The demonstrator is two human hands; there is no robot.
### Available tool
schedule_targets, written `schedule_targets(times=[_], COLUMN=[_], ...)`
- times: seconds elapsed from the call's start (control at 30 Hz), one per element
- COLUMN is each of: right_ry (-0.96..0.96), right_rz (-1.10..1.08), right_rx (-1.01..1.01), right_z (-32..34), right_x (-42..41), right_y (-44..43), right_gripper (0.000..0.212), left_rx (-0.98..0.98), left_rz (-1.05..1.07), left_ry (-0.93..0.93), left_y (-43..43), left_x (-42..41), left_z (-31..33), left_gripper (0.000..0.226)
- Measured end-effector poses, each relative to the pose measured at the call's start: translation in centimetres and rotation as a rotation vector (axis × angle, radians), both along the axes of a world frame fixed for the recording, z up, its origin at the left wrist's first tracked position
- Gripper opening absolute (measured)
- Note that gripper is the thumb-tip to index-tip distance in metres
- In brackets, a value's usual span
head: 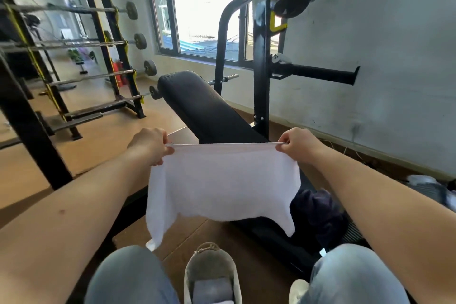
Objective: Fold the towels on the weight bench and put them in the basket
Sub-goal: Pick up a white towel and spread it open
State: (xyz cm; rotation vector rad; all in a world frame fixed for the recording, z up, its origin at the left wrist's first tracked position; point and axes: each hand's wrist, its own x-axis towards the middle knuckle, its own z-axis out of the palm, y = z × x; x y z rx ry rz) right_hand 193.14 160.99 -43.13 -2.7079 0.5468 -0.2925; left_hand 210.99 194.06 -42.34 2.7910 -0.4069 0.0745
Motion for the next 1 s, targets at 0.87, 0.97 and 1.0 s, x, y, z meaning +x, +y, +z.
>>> schedule_targets(times=[0.87, 0.97, 1.0], right_ry=[0.076, 0.124, 0.138], right_rz=[0.013, 0.003, 0.000], right_rx=[0.215, 0.204, 0.196], right_z=[-3.1, -5.2, -5.9], right_x=[2.0, 3.2, 3.7], right_y=[0.6, -0.8, -1.4], right_gripper=[0.014, 0.017, 0.019], left_rx=[-0.552, -0.540, -0.535], left_rz=[0.371, 0.334, 0.317], left_ry=[-0.273, -0.279, -0.281], left_y=[2.5, 0.6, -0.1], left_x=[5.6, 6.8, 7.3], left_z=[-0.9, -1.3, -1.6], left_gripper=[0.026, 0.027, 0.027])
